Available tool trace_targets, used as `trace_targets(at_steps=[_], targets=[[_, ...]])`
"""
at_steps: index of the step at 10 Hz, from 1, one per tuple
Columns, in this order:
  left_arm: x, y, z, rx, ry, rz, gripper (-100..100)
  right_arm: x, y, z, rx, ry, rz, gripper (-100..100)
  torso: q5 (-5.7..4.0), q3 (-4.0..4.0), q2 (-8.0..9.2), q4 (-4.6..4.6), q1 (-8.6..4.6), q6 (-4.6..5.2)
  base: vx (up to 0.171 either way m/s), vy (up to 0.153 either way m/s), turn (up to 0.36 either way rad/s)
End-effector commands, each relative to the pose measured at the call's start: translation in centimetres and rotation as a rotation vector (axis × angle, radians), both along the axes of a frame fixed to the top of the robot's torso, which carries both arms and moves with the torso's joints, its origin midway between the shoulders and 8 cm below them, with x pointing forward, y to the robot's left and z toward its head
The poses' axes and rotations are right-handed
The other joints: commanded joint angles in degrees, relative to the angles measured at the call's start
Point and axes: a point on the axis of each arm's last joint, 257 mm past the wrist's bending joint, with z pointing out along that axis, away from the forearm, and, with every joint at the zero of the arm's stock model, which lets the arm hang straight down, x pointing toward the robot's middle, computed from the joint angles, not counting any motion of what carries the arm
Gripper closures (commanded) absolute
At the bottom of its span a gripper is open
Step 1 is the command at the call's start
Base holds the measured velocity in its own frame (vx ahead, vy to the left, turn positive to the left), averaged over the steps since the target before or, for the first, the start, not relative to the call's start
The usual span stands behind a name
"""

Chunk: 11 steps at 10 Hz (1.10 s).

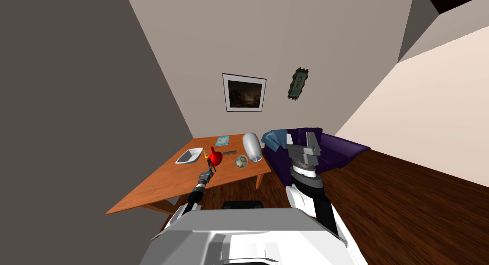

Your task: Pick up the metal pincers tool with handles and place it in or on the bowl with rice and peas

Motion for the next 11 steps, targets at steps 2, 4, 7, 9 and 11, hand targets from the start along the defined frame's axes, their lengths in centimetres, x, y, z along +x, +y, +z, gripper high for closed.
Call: trace_targets(at_steps=[2,4,7,9,11], targets=[[0.3,-0.6,-0.2,0.030,-0.005,-0.010,-100,0.0,0.0,0.0,0.000,0.000,0.000,0,0.01,0.00,0.01,0.00,0.04,0.00,-0.001,0.022,0.016],[0.5,-1.1,-0.6,0.047,-0.006,-0.016,-100,0.0,0.0,0.0,0.000,0.000,0.000,0,0.02,-0.01,-0.01,0.00,0.07,0.00,0.003,0.025,0.015],[0.7,-1.7,-0.9,0.065,-0.006,-0.022,-100,0.0,0.0,0.0,0.000,0.000,0.000,0,0.01,0.00,0.00,0.00,0.05,0.00,0.001,0.019,0.012],[0.9,-2.2,-1.2,0.080,-0.006,-0.027,-100,0.0,0.0,0.0,0.000,0.000,0.000,0,0.01,0.00,0.00,0.00,0.03,0.00,0.000,0.017,0.014],[1.1,-2.6,-1.4,0.095,-0.006,-0.031,-100,0.0,0.0,0.0,0.000,0.000,0.000,0,0.01,0.00,0.00,0.00,0.03,0.00,0.001,0.017,0.013]])
